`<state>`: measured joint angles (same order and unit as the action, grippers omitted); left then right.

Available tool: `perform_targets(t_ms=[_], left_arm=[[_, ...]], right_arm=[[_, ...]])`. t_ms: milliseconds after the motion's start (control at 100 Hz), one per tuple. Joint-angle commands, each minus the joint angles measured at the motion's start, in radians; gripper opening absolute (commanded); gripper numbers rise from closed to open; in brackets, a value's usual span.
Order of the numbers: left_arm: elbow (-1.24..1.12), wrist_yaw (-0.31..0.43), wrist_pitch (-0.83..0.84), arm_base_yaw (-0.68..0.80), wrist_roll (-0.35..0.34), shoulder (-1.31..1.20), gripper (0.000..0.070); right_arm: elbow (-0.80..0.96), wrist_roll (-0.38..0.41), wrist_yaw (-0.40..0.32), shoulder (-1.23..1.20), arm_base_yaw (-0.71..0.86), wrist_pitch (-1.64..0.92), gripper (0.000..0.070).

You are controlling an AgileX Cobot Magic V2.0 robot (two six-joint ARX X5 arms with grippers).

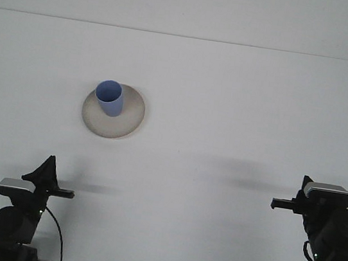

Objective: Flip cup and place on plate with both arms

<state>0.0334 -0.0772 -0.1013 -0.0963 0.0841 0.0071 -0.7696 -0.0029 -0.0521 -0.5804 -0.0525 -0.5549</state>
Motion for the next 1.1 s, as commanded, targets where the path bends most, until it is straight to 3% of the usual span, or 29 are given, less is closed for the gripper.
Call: perform_targets(t_ms=[0, 220, 1089], left_arm=[[-0.019, 0.006, -0.014, 0.0, -0.008, -0.004, 0.0012], [-0.019, 0.006, -0.014, 0.0, 0.018, -0.004, 0.0012], [-0.019, 0.006, -0.013, 0.0, 0.018, -0.004, 0.0012]], right_arm=[[-0.006, 0.006, 0.0, -0.003, 0.002, 0.014, 0.0], [-0.006, 0.006, 0.0, -0.003, 0.002, 0.057, 0.0], [0.052, 0.006, -0.002, 0.068, 0.004, 0.128, 0.0]])
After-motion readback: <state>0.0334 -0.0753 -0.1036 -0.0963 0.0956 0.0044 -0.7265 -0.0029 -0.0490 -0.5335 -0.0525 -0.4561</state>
